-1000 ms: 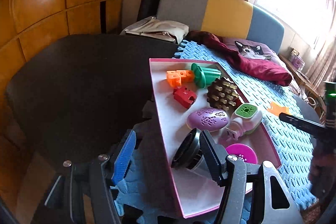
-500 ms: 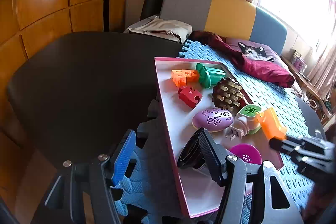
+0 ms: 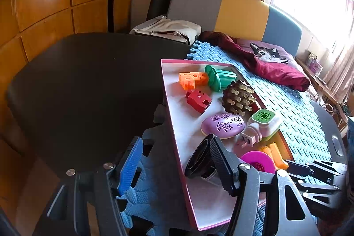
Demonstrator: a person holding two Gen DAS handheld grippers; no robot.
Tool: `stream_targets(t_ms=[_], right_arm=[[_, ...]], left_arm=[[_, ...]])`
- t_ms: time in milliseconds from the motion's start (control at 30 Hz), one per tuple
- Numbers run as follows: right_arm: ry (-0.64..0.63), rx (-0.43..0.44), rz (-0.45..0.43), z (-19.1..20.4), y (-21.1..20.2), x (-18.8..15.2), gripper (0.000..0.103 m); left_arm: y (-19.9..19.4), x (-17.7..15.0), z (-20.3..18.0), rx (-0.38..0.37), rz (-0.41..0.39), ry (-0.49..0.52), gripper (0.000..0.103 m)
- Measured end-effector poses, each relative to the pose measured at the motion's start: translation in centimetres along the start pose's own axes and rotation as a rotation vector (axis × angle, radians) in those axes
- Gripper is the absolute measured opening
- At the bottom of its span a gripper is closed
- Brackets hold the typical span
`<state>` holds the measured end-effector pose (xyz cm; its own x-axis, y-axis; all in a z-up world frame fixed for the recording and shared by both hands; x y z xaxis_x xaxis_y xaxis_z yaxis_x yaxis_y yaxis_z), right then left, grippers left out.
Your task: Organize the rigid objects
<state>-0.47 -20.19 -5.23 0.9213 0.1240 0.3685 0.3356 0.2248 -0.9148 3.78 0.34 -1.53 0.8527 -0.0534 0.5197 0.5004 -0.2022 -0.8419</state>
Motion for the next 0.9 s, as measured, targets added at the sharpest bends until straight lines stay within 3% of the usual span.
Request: stream_targets(t_ms=[267, 500, 633, 900], right_arm=[[-0.022, -0.064, -0.03, 0.5, 1.0, 0.7, 0.034], [-0.042, -0.051, -0.072, 0.7, 0.8, 0.6, 0.04], [-0.039, -0.046, -0.132, 0.9, -0.4, 0.4, 0.042], [0.045, -0.104, -0.223, 0.6, -2.3, 1.5, 0.042]], left_arm=[[-0.2, 0.1, 0.1, 0.017, -0.008, -0.003, 0.065], [-0.5, 0.2, 0.7, 0.053, -0.021, -0.029, 0.079], [-0.7, 0.2, 1.1, 0.072, -0.028, -0.045, 0.081], [-1.6, -0.1, 0.6, 0.096, -0.067, -0.05, 0.1]])
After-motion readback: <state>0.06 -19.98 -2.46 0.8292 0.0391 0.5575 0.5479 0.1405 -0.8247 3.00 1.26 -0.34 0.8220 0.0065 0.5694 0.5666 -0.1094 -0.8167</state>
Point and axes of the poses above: each gripper's, at about its wrist camera, not at the fingertips, and y roughly the way its jaws point, z to its left, x to its top, the point moved 1 cm from there along y, roughly the way its jaws point, and after that the axes turned 11 degrees about z, right-handed, at the moved point
